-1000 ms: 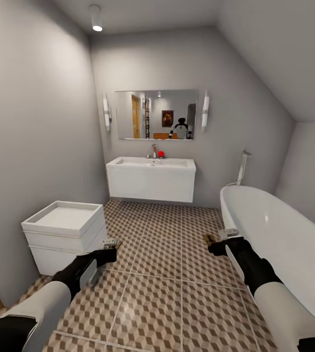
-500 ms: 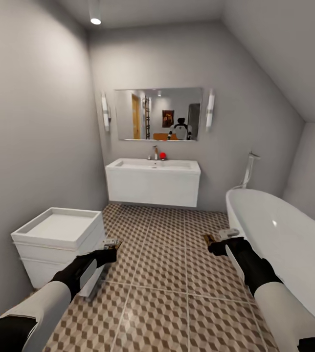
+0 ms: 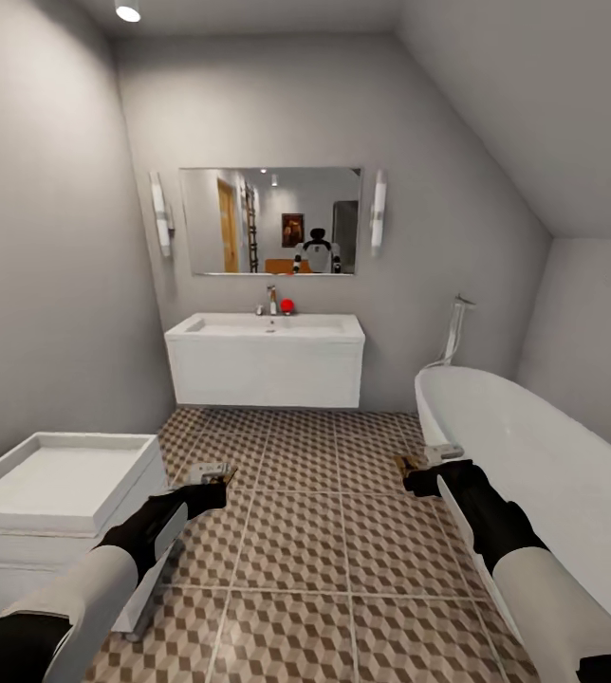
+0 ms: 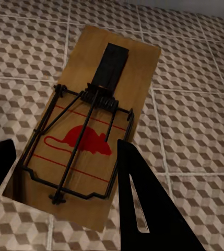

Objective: Take the four mousetraps from the cabinet in the bathroom and place them on the bathroom floor. Make sure all four end up on the same floor surface, and ensure that at least two of them are either under or directly next to the same bathroom sink.

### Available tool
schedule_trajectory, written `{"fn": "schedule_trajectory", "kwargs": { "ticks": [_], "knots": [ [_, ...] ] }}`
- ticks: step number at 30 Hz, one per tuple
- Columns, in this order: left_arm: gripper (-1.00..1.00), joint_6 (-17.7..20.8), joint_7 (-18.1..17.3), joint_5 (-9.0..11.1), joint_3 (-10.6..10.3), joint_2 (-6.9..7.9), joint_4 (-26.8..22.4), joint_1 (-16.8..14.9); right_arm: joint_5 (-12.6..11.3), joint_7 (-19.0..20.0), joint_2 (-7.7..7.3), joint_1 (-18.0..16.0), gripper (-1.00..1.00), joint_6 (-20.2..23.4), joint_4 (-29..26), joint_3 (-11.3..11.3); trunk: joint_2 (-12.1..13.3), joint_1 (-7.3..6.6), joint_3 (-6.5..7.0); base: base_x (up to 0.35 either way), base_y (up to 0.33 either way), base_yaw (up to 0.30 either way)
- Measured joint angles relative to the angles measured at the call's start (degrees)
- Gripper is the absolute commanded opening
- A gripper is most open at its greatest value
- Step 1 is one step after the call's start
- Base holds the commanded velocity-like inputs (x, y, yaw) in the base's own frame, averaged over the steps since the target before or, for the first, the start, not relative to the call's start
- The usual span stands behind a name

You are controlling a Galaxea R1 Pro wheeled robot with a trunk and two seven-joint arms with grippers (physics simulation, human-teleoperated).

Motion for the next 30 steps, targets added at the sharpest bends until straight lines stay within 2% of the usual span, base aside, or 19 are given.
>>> {"fn": "schedule_trajectory", "kwargs": {
  "ticks": [8,30],
  "knots": [
    [-1.0,-0.4,0.0,0.0,0.0,0.04,0.0,0.0,0.0,-0.1,-0.03,0.0,-1.0,0.0,0.0,0.0,0.0,0.02,0.0,0.225,0.053,-0.13],
    [-1.0,-0.7,0.0,0.0,0.0,0.1,0.1,0.0,0.0,-0.1,0.05,0.0,-1.0,-0.1,0.0,0.0,0.0,0.03,0.0,0.012,0.002,-0.005]
  ]
}}
